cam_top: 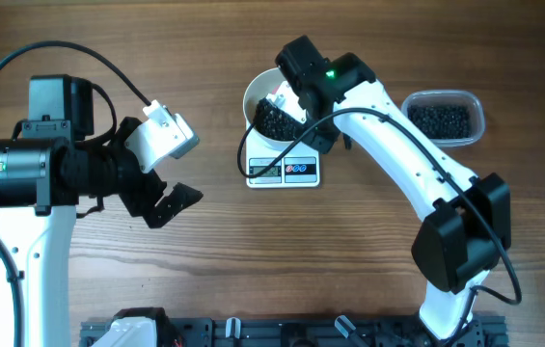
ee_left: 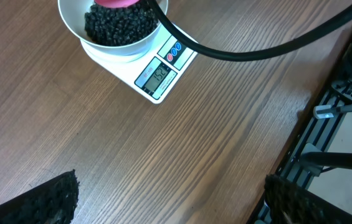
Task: Scoop item into bowl and weigh 150g on scale
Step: 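Carry the filled scoop left over the white bowl, then tilt the pink scoop over the white bowl to pour beans in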
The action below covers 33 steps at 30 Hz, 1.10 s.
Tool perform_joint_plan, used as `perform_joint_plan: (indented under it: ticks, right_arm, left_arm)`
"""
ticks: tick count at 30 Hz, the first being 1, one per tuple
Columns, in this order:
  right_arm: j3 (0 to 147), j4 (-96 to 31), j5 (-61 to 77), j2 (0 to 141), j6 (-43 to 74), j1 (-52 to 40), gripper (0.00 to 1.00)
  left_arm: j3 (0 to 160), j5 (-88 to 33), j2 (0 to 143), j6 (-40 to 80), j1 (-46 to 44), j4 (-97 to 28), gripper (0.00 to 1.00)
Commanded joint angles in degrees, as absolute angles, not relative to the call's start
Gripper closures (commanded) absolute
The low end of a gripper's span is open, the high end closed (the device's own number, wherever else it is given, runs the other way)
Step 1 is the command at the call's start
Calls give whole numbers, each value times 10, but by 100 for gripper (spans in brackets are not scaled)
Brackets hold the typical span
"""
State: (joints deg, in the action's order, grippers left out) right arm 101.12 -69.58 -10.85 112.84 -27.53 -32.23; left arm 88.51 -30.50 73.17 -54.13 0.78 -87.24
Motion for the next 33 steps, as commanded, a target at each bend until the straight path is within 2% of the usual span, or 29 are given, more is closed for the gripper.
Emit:
perform_joint_plan:
  ticks: [1,9,25,33]
  right_arm:
    - [1007,-694,-133,1131,-300,-325,96]
    - [1007,-674,-196,1131,-330,-331,96]
    - [1008,-676,-217,1136,-372,-348,96]
    - [1094,-719,-194,1108,-355,-349,96]
  left_arm:
    - [893,-309,726,-547,11,-873,0]
    - [893,-309,726,-547,11,-873,0]
    - [893,-309,726,-547,11,-873,0]
    - [893,-309,726,-547,11,-873,0]
